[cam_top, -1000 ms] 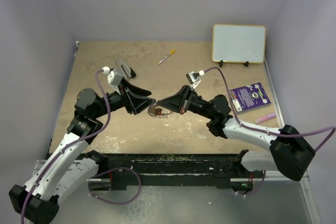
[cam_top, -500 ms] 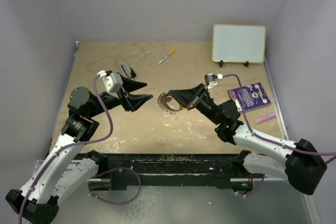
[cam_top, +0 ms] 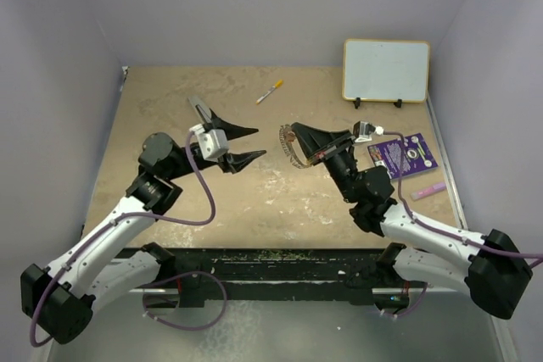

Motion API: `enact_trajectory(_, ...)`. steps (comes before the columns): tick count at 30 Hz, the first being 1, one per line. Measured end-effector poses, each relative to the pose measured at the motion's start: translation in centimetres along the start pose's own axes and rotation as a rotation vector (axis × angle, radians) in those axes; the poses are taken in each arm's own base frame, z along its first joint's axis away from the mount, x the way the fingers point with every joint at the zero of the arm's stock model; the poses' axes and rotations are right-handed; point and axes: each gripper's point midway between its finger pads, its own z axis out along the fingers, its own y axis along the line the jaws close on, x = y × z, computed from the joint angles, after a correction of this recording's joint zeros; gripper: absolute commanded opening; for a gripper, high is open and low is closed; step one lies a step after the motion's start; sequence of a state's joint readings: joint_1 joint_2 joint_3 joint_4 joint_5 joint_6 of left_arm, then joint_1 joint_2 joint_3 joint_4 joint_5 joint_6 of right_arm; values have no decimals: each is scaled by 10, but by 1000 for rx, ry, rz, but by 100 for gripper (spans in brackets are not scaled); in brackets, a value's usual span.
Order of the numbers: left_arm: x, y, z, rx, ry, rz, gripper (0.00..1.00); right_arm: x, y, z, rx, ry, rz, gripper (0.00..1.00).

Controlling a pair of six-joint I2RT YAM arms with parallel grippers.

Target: Put the keys on the keyring

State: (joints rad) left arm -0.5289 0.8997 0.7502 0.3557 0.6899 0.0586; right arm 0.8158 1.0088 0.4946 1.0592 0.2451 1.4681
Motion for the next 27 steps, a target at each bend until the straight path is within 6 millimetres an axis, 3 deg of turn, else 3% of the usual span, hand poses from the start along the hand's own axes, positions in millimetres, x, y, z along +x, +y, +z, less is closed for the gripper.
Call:
enact_trajectory(4, -3, -7, 23, 54, -19, 109, 54, -2, 2, 9, 0, -42, 15, 0)
enact_trajectory(10, -33, 1, 56, 53, -84, 247, 51, -16, 40, 21, -73, -116, 31, 0)
enact_trajectory(19, -70, 20, 74, -36, -160, 340, 48, -32, 75, 28, -124, -194, 14, 0)
enact_trajectory(27, -76, 5, 91, 6, -189, 368, 49, -32, 81, 35, -125, -201, -12, 0)
